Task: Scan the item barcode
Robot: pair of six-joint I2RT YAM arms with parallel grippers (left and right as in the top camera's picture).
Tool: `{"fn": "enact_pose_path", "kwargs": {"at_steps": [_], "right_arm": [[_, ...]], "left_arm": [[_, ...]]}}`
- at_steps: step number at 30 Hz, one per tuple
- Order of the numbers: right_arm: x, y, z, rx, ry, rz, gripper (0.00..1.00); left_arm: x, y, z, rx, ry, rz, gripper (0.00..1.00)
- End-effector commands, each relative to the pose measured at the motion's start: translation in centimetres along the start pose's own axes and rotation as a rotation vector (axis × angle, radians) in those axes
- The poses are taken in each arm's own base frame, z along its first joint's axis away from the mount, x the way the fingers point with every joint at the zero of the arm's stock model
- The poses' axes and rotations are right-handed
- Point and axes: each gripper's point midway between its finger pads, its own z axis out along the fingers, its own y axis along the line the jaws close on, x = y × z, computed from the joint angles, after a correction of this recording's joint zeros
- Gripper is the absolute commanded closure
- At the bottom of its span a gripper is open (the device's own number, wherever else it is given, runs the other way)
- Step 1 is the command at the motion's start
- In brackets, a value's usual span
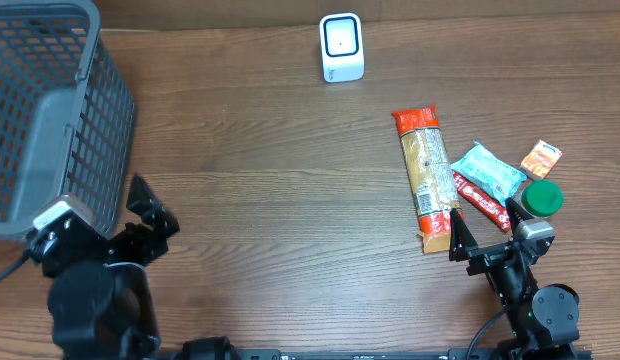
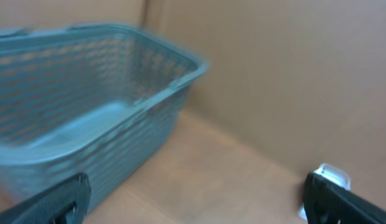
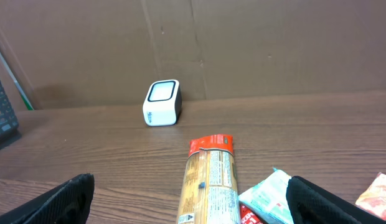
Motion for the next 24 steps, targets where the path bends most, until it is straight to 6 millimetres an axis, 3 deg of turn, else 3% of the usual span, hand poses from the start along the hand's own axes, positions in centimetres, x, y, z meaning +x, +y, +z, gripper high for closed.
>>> {"fn": "enact_pose_path", "kwargs": {"at_steps": [1, 6, 10, 15, 24], "right_arm": [[0.1, -0.1, 0.0, 0.003, -0.006, 0.004, 0.00], [0.1, -0.1, 0.0, 0.003, -0.006, 0.004, 0.00], [0.1, -0.1, 0.0, 0.003, -0.006, 0.004, 0.00], [0.1, -0.1, 0.0, 0.003, -0.006, 0.004, 0.00], [0.1, -0.1, 0.0, 0.003, -0.006, 0.004, 0.00]], "left_arm": [[-0.2, -2.9, -0.6, 0.226, -0.136, -0.077, 0.00], [-2.9, -5.0, -3.3, 0.453, -0.434, -0.137, 0.00], [-2.5, -5.0, -4.8, 0.542, -0.556, -0.160, 0.00], [0.7, -4.1, -4.0, 0.559, -0.538, -0.212, 0.00], [7.2, -2.8, -0.3, 0.528, -0.420, -0.259, 0.00]]}}
